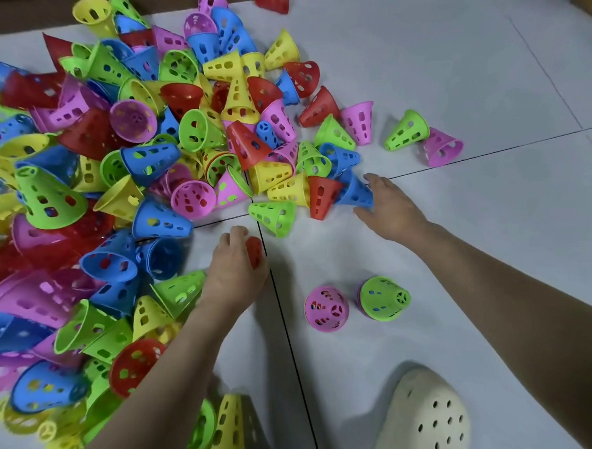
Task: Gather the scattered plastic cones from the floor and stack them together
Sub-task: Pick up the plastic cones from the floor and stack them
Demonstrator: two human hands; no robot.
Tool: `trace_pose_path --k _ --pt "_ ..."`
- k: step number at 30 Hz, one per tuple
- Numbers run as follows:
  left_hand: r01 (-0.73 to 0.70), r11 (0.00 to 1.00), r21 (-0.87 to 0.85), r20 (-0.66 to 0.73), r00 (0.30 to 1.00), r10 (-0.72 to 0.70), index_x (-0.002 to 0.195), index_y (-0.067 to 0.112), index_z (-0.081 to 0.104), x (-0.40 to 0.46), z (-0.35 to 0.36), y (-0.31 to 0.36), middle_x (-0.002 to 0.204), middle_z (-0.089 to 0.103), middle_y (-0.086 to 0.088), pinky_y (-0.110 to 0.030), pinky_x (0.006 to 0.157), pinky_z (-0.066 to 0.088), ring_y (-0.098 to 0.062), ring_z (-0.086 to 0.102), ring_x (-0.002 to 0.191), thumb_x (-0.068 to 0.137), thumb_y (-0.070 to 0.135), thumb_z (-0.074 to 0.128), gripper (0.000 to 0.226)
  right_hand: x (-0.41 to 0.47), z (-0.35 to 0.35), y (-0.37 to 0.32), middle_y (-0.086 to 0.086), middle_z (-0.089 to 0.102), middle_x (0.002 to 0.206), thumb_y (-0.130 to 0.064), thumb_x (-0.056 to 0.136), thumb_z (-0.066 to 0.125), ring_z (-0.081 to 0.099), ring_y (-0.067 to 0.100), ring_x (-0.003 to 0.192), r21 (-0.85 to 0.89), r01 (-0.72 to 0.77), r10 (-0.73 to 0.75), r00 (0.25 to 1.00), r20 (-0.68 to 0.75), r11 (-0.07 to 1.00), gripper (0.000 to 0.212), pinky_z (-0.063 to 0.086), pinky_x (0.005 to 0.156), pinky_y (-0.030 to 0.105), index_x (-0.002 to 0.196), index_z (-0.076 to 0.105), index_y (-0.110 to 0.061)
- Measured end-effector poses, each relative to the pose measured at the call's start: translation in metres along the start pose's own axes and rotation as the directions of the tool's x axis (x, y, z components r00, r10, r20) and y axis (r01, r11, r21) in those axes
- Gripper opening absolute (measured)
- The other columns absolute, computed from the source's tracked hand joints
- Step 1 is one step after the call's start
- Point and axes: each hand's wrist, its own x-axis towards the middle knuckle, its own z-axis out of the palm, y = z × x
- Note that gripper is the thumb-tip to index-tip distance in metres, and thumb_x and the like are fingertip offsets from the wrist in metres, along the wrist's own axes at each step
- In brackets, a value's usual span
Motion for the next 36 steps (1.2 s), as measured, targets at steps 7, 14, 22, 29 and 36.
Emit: trace_pose_path --k 7,14,22,29,36 --pt "-0.059 0.986 -0.157 0.017 0.998 0.063 0.116 0.017 0.063 -0.022 -0.009 0.020 0.103 0.064 0.001 -0.034 0.082 0.051 -0.019 0.059 0.094 0.079 0.035 0.073 0.042 0.019 0.022 0.003 0.014 0.058 0.126 -0.030 0.088 0.072 0.052 0.032 0.120 0.021 0.051 -0.050 0.997 -0.053 0.998 0.058 0.044 0.099 0.042 0.135 0.049 -0.006" --pt "-0.216 0.705 -0.675 -0.021 0.961 0.275 0.119 0.022 0.063 -0.069 -0.028 0.082 0.110 0.065 0.007 -0.029 0.087 0.053 -0.021 0.065 0.103 0.074 0.017 0.084 0.050 -0.020 0.000 -0.005 -0.006 0.065 0.093 -0.041 0.090 0.069 0.061 0.012 0.083 0.342 0.104 -0.085 0.994 -0.070 0.934 0.030 0.053 0.078 0.033 0.115 0.063 -0.025" --pt "-0.490 0.801 -0.344 0.052 0.842 0.537 0.116 0.026 0.060 -0.093 0.019 0.066 0.118 0.060 0.012 -0.014 0.097 0.041 -0.006 0.057 0.113 0.080 0.027 0.076 0.040 -0.126 -0.033 0.004 -0.010 0.069 0.086 -0.028 0.079 0.083 0.061 0.008 0.069 0.574 0.042 0.100 0.972 -0.214 0.818 0.037 0.048 0.067 0.013 0.113 0.068 -0.029" --pt "-0.468 0.860 -0.204 0.149 0.853 0.500 0.121 0.033 0.057 -0.092 0.034 0.041 0.122 0.061 0.020 -0.031 0.088 0.052 -0.008 0.059 0.106 0.082 0.032 0.074 0.042 -0.204 -0.019 0.021 -0.012 0.065 0.086 -0.016 0.075 0.084 0.052 0.009 0.059 0.528 0.011 0.173 0.939 -0.298 0.849 0.039 0.045 0.061 0.012 0.109 0.068 -0.028" --pt "-0.425 0.902 -0.081 0.054 0.901 0.430 0.123 0.030 0.059 -0.091 0.024 0.033 0.123 0.065 0.012 -0.030 0.086 0.052 -0.016 0.061 0.107 0.083 0.030 0.077 0.043 -0.199 0.027 0.028 -0.019 0.052 0.076 -0.031 0.080 0.076 0.050 0.005 0.066 0.241 0.029 0.025 0.975 -0.220 0.970 0.040 0.041 0.067 0.020 0.118 0.068 -0.022"
